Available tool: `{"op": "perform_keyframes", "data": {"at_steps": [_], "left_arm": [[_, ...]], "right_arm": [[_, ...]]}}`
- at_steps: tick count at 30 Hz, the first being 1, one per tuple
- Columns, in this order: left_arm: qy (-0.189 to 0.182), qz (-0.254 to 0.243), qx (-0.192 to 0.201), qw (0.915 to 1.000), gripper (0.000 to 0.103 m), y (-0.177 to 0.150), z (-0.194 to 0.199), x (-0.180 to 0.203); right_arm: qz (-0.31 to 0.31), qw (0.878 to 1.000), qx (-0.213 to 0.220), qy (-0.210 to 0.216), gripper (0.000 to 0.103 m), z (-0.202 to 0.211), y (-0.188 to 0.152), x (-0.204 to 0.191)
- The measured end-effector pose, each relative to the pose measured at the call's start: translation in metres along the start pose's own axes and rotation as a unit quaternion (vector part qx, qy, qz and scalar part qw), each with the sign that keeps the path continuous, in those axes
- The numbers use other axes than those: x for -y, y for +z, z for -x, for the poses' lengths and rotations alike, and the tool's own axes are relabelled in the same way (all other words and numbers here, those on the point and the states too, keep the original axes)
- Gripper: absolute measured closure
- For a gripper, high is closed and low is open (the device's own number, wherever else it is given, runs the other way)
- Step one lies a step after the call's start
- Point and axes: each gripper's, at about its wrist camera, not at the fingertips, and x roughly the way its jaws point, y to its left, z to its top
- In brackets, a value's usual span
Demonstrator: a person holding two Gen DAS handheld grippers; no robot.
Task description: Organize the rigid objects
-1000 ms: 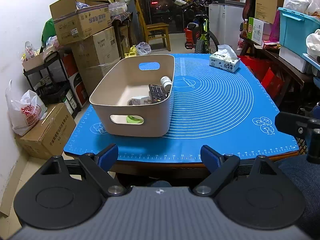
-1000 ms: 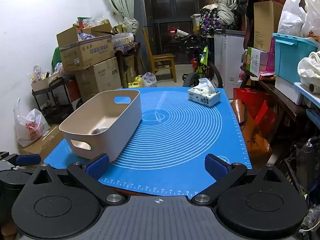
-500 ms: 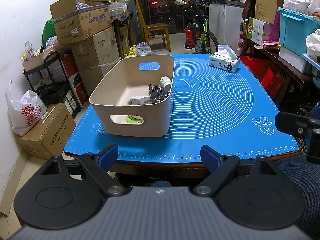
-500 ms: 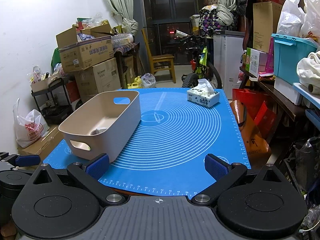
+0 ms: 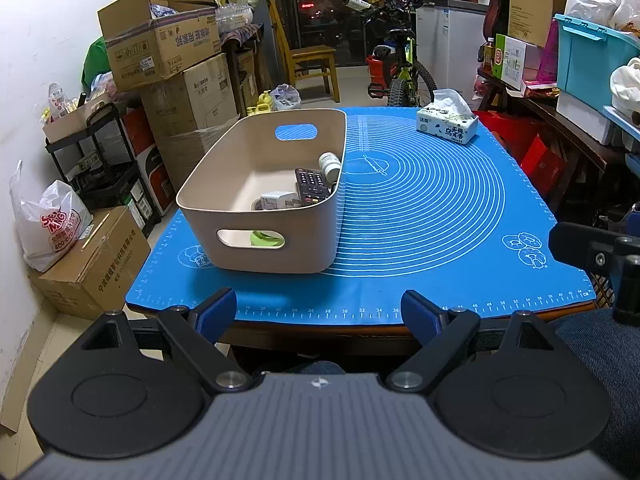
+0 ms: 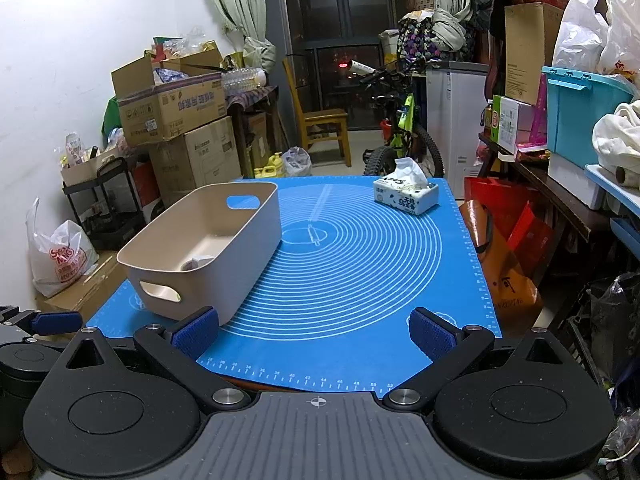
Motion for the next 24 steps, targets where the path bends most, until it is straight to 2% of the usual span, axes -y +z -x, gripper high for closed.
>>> {"op": "perform_keyframes", "data": {"at_steps": [24], "left_arm": [[-0.003,-0.004,0.001,1.0,0.014,0.0,0.001,0.009]], "right_arm": [[-0.001,1.0,-0.001,-0.001,0.003,0.001,-0.001,0.001]]}}
